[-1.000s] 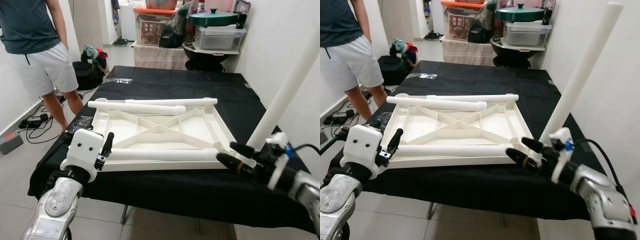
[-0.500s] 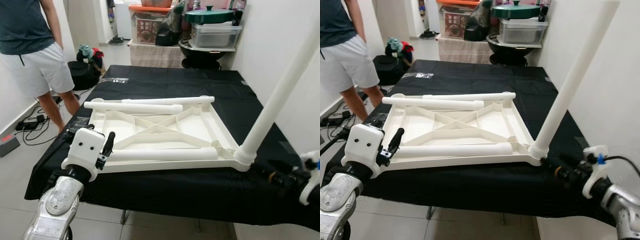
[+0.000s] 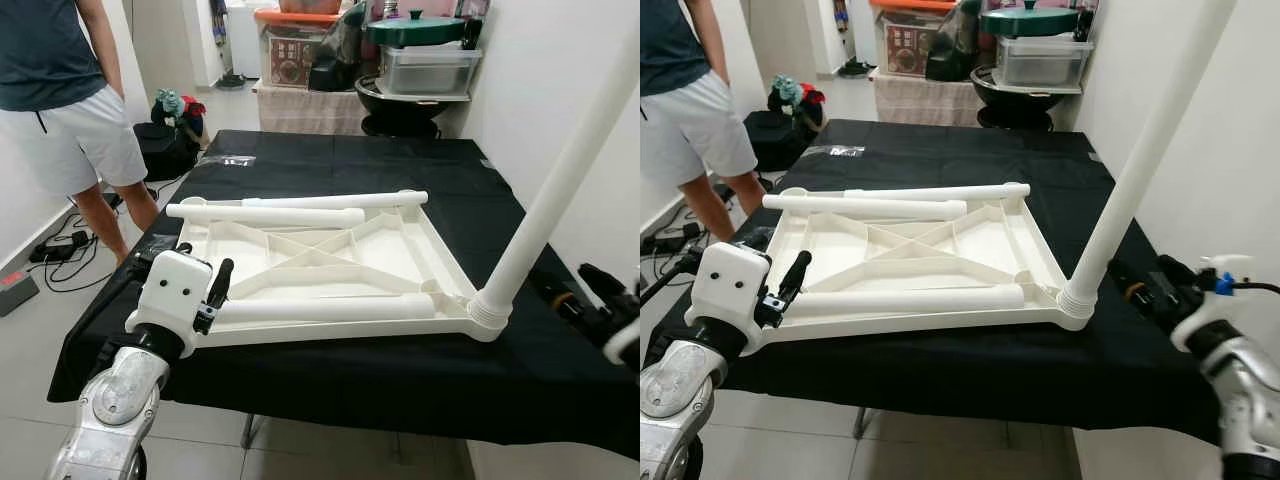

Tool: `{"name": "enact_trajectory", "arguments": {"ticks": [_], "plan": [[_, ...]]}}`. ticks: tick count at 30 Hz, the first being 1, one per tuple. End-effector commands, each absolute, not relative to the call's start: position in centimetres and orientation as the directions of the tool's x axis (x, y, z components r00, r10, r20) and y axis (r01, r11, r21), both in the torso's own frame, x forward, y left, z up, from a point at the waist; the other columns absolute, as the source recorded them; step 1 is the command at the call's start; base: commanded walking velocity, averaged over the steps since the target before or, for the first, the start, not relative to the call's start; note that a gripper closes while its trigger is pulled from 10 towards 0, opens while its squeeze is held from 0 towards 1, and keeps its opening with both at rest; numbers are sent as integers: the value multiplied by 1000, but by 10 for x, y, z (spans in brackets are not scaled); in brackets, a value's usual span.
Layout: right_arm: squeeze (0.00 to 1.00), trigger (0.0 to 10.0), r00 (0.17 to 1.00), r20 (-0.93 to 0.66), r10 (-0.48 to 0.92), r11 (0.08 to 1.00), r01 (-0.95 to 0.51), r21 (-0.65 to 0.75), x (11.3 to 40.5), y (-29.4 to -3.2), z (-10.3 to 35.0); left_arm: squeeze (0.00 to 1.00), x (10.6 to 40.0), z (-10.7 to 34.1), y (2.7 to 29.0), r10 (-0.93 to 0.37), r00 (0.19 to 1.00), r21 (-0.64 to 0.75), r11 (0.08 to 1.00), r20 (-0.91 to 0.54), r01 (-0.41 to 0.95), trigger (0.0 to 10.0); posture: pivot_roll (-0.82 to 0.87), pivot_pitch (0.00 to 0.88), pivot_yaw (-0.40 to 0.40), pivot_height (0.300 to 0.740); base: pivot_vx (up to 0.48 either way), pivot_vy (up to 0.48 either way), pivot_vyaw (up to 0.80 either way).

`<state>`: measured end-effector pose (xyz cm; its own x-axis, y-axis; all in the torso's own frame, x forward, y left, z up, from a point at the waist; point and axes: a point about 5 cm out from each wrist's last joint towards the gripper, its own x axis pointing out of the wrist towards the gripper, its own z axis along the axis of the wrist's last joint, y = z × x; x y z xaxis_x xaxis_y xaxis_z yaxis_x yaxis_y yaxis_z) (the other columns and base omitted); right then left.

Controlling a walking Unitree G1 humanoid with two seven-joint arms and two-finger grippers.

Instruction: Building children table

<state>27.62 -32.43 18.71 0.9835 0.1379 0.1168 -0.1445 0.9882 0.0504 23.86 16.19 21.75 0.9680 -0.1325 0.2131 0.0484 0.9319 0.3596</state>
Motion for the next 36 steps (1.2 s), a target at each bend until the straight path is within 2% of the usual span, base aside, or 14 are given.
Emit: {"name": "enact_trajectory", "arguments": {"ticks": [1, 4, 11, 16, 19, 25, 32, 34, 35, 36], "plan": [[0, 10000, 979, 163, 126, 992, -128, 2, 283, -312, 198, 0, 240, 216, 163, -127, 970, 366, 930, 205, 44, 10000, 55, 68, -34, 740, 0, 0, 0], [0, 10000, 975, 211, 68, 998, -66, -14, 291, -300, 204, 0, 240, 218, 163, -129, 970, 373, 927, 207, 44, 10000, 57, 68, -34, 740, 0, 0, 0], [0, 10000, 977, 214, -5, 1000, 11, -26, 295, -305, 204, 0, 239, 219, 163, -128, 969, 372, 927, 212, 41, 10000, 62, 69, -37, 740, 0, 0, 0], [0, 10000, 983, 178, 38, 999, -37, -6, 296, -299, 200, 0, 239, 219, 163, -127, 969, 371, 928, 211, 41, 10000, 58, 69, -31, 740, 0, 0, 0], [0, 10000, 983, 158, 93, 996, -95, 2, 303, -284, 200, 0, 240, 218, 162, -131, 969, 368, 929, 208, 46, 10000, 58, 71, -30, 740, 0, 0, 0], [0, 10000, 980, 187, 63, 998, -60, -20, 323, -277, 215, 0, 238, 219, 160, -143, 967, 363, 930, 211, 59, 10000, 66, 74, -34, 740, 0, 0, 0], [0, 10000, 978, 202, 45, 999, -42, -15, 328, -279, 221, 0, 237, 219, 159, -147, 966, 363, 930, 211, 62, 10000, 72, 78, -36, 740, 0, 0, 0], [0, 10000, 978, 194, 74, 997, -72, -18, 332, -275, 224, 0, 235, 215, 152, -208, 961, 331, 933, 185, 138, 10000, 72, 82, -37, 740, 0, 0, 0], [0, 10000, 977, 190, 92, 996, -92, -12, 334, -273, 226, 0, 231, 208, 142, -293, 946, 307, 921, 142, 239, 10000, 71, 81, -37, 740, 0, 0, 0], [0, 10000, 977, 190, 92, 996, -92, -12, 334, -273, 226, 0, 231, 208, 142, -293, 946, 307, 921, 142, 239, 10000, 71, 81, -37, 740, 0, 0, 0]]}}
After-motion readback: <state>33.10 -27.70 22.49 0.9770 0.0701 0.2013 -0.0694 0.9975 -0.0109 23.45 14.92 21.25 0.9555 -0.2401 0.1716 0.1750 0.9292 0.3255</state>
